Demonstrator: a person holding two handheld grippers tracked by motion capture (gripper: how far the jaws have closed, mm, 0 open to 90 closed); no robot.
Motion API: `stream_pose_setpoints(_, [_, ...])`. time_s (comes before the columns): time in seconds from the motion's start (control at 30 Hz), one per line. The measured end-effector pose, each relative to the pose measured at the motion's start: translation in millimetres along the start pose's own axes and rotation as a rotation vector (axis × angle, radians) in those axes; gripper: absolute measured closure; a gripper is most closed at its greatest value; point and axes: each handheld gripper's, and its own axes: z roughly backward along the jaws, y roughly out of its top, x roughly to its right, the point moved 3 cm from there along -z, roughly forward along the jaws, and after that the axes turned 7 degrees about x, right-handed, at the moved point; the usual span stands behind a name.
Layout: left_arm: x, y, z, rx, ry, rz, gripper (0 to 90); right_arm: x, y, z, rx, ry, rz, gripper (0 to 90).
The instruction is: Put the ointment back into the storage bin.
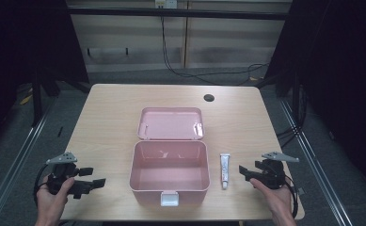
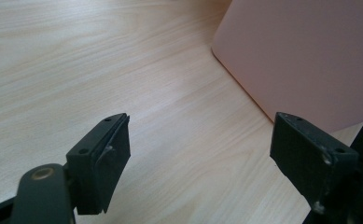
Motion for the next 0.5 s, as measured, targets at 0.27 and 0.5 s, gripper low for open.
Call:
stream_pose_setpoints(0.27, [-1.3,0.4,-1.5,-0.008,0.003,0.002,20.0,-0.3,9.0,10.8,0.018,0.006,-0.009,31.2])
stream_pose_setpoints(0.5, [-0.7,-0.6,-0.1,-0.005,0.001,0.004,20.0,-5.5,15.1,12.5,-0.062,0.071,-0.017,33.2])
